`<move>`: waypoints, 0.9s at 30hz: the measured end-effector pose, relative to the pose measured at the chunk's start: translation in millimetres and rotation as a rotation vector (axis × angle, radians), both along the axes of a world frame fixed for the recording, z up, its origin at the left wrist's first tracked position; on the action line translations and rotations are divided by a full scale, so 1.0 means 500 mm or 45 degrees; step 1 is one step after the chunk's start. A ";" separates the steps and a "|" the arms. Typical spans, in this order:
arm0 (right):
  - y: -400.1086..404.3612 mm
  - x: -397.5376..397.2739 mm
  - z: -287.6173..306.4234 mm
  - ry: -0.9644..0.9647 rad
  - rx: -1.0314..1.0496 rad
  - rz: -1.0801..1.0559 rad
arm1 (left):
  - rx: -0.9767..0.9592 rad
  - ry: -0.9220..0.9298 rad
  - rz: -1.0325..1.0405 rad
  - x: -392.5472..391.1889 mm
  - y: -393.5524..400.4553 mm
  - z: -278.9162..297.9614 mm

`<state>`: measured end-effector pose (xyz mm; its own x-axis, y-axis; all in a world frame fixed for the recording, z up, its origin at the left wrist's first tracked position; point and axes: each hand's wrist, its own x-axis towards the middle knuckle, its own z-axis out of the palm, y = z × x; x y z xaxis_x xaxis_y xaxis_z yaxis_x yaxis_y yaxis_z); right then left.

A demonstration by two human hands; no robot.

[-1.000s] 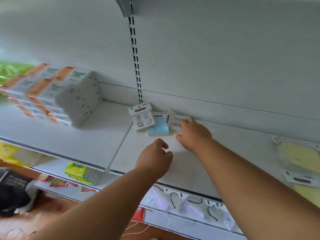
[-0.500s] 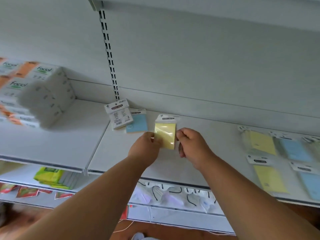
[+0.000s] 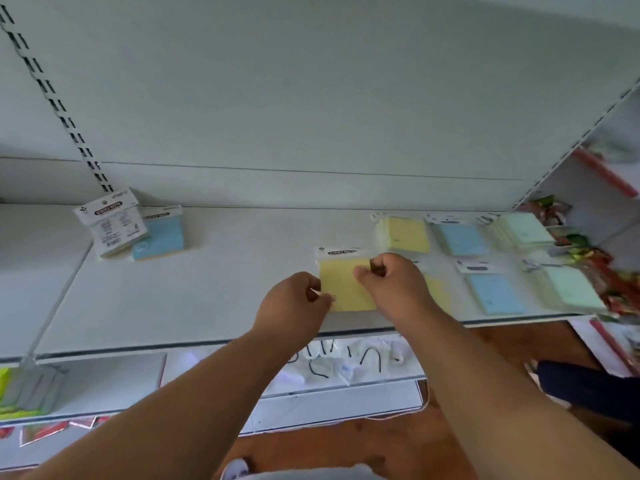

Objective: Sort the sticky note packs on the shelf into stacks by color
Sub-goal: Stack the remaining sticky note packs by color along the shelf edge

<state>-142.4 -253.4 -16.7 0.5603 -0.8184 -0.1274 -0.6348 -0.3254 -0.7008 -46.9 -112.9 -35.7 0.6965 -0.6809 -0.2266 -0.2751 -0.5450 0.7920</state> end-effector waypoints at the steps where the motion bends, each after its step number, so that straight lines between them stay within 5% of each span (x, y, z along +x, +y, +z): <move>1: -0.024 -0.030 0.007 0.039 -0.009 -0.019 | 0.019 -0.005 -0.042 -0.025 -0.026 0.006; 8: -0.204 -0.164 0.024 0.312 -0.107 0.040 | 0.278 -0.125 -0.089 -0.167 -0.219 0.025; 13: -0.252 -0.174 -0.018 0.521 -0.389 0.215 | 0.406 -0.282 0.113 -0.220 -0.275 -0.004; 19: -0.224 -0.161 -0.009 0.307 -0.549 0.424 | 0.299 -0.264 0.322 -0.243 -0.256 -0.006; 27: -0.130 -0.044 -0.001 0.037 -0.419 0.658 | 0.313 -0.330 0.553 -0.138 -0.140 -0.005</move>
<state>-164.3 -318.5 -17.3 0.8954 -0.4405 0.0649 -0.3541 -0.7928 -0.4960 -116.1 -182.8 -38.4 0.9552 -0.2676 -0.1268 -0.1525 -0.8117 0.5637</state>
